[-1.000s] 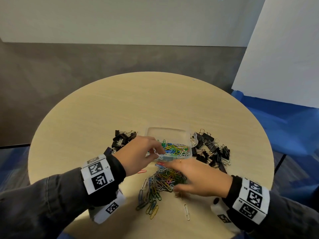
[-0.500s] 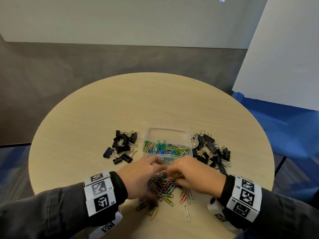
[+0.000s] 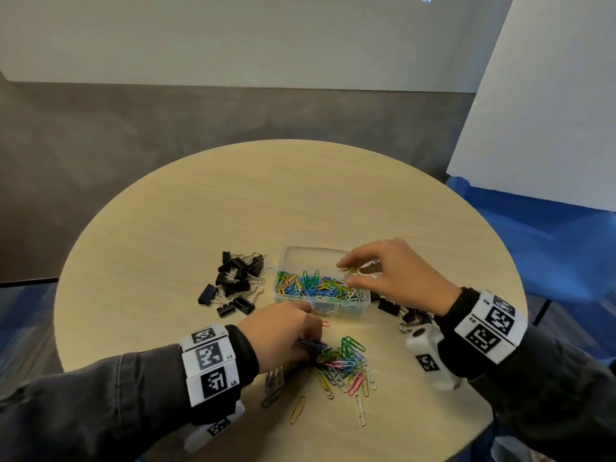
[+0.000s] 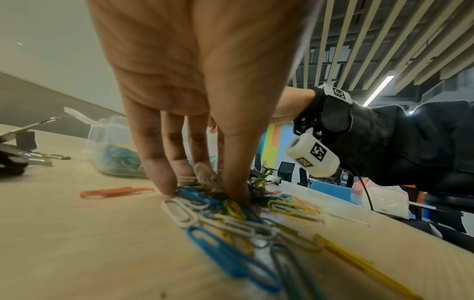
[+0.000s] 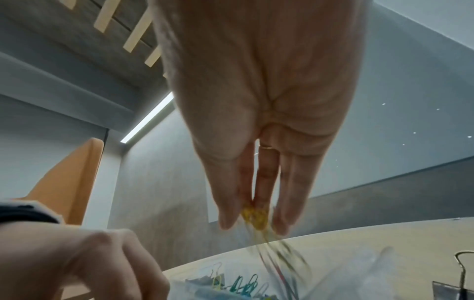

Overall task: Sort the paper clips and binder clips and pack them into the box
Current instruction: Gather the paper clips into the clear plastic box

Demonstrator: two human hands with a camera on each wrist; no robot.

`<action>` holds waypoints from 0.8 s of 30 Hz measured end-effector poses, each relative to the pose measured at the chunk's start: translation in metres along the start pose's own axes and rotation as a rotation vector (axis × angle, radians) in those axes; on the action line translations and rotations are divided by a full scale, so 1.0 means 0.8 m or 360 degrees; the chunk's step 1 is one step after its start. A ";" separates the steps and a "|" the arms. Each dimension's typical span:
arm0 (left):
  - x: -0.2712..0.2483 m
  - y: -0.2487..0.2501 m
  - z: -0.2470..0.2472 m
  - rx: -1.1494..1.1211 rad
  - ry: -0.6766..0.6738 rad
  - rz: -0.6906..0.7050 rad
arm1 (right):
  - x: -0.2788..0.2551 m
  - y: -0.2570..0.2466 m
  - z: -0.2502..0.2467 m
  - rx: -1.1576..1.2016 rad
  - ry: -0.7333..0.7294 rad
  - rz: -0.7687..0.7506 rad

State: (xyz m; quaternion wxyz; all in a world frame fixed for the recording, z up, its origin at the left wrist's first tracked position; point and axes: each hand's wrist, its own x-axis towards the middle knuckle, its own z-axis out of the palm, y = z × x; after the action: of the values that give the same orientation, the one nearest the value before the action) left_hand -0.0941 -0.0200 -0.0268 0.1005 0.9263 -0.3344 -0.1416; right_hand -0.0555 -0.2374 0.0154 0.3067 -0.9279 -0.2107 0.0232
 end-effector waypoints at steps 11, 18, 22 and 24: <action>0.003 -0.011 0.009 0.0079 -0.0068 0.0049 | -0.059 -0.028 0.059 -0.0619 -0.0740 0.0057; 0.001 -0.013 0.004 0.0001 -0.0063 0.0084 | -0.054 -0.022 0.065 -0.0625 -0.0764 -0.0110; -0.002 -0.015 -0.004 -0.0022 -0.0049 0.0086 | -0.049 -0.015 0.053 -0.0519 -0.0768 -0.0148; -0.002 -0.016 -0.009 -0.0038 -0.0015 0.0080 | -0.045 -0.013 0.043 -0.0373 -0.0774 -0.0100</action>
State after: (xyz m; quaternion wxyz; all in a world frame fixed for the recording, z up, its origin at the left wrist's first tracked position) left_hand -0.0857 -0.0086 -0.0234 0.1135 0.9157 -0.3563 -0.1475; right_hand -0.0983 -0.2250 -0.0097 0.1380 -0.9173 -0.3082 0.2111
